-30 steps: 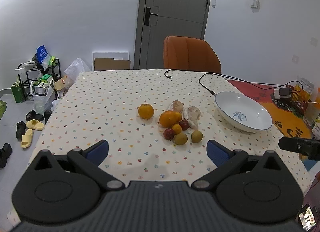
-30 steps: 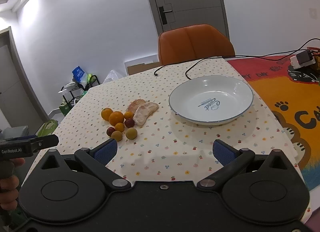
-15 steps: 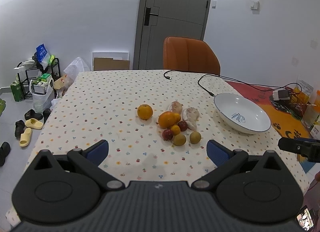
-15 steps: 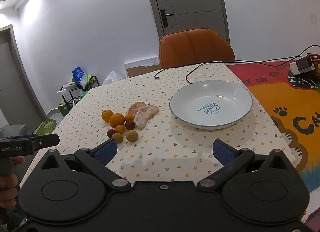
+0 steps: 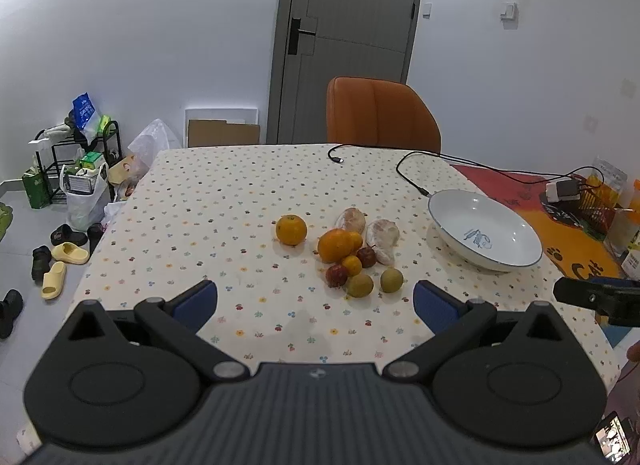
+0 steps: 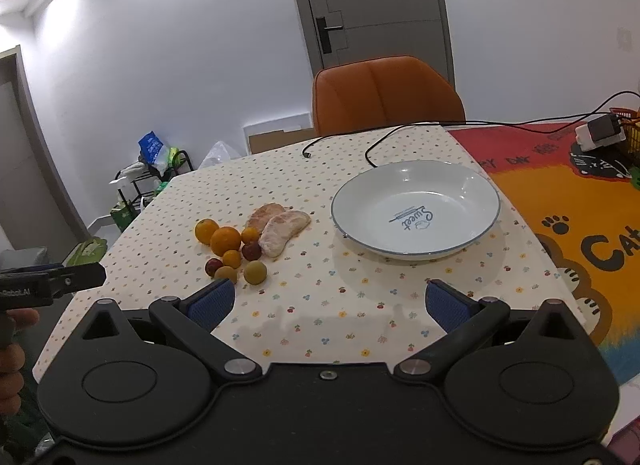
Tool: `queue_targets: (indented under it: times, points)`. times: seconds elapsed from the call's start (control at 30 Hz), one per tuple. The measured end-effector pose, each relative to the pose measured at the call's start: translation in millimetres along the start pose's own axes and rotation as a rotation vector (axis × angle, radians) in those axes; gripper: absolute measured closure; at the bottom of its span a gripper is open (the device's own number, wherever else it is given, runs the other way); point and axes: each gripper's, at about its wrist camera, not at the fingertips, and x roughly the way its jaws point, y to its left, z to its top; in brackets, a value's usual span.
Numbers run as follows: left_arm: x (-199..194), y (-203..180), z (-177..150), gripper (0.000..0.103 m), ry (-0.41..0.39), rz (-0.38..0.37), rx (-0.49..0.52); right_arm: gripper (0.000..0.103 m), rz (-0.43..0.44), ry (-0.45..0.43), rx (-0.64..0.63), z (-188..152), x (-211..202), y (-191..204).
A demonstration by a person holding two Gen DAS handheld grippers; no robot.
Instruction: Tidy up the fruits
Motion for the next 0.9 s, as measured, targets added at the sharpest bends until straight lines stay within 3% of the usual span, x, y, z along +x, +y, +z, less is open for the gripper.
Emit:
queue_targets:
  times: [0.4, 0.67, 0.9]
  points:
    - [14.4, 5.3, 4.0, 0.0, -0.019, -0.003, -0.003, 0.0, 0.011, 0.011, -0.023, 1.2, 15.6, 0.4]
    - [37.1, 7.2, 1.9, 0.0, -0.014, -0.019, -0.011, 0.0, 0.083, 0.009, -0.05, 0.9, 34.2, 0.0]
    - [56.7, 6.4, -0.1, 0.006, -0.02, -0.033, -0.01, 0.001, 0.105, 0.016, -0.072, 1.4, 56.7, 4.4]
